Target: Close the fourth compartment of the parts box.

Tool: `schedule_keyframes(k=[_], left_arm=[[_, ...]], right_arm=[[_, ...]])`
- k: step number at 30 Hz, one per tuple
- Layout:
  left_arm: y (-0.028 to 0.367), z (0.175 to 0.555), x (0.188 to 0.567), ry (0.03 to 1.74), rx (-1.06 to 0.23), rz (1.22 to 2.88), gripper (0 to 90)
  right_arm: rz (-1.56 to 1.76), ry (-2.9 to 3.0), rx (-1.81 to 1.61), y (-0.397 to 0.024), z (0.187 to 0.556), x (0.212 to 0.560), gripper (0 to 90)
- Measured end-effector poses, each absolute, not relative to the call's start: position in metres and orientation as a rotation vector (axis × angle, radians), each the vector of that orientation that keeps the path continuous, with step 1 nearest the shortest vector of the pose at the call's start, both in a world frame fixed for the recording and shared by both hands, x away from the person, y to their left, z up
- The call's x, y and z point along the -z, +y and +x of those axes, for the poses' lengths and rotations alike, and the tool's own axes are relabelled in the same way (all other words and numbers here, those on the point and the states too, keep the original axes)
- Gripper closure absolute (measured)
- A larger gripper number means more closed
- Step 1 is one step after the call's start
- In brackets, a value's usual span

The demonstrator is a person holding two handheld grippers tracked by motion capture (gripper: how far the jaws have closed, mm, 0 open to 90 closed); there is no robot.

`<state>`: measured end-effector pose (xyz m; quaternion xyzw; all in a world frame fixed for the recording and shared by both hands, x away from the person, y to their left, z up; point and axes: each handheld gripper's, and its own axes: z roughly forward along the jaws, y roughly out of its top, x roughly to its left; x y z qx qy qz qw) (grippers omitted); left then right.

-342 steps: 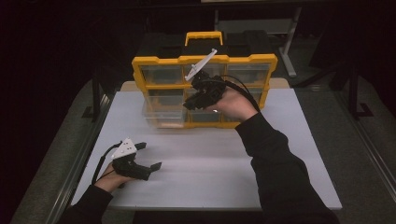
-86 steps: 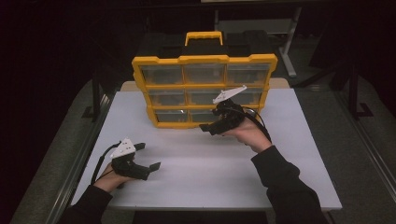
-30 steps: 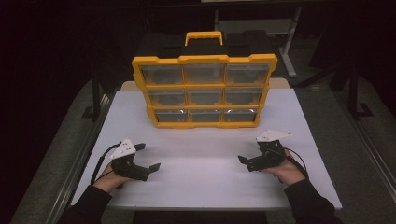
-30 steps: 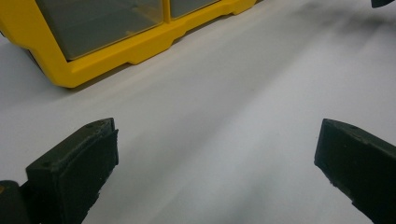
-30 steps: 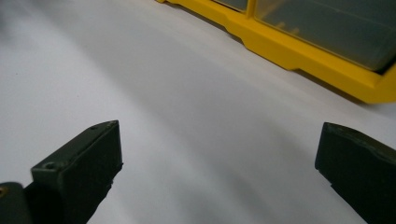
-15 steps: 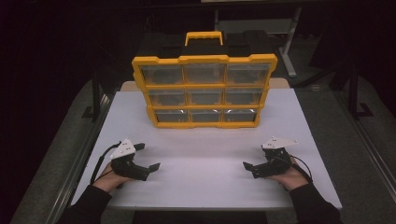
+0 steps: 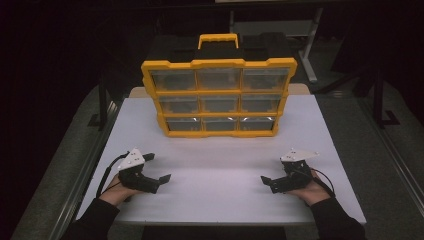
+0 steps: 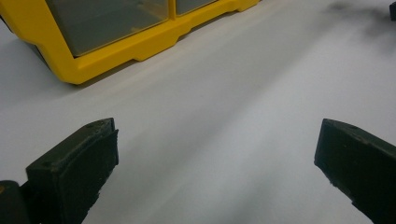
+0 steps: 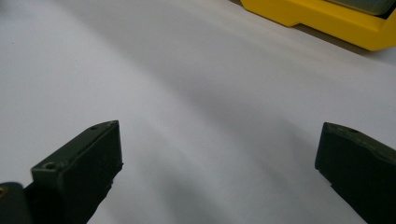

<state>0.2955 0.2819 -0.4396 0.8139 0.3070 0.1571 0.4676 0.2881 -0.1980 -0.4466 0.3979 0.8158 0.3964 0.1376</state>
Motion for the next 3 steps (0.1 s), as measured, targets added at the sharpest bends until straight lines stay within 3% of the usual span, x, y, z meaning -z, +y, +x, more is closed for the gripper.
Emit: schedule_keyframes(k=[3], left_arm=[[0.2819,0.2956,0.4396,0.753,-0.386,1.999,0.0]], right_arm=[[1.151,2.36,-1.147,-0.198,0.2881,0.4465,0.1]])
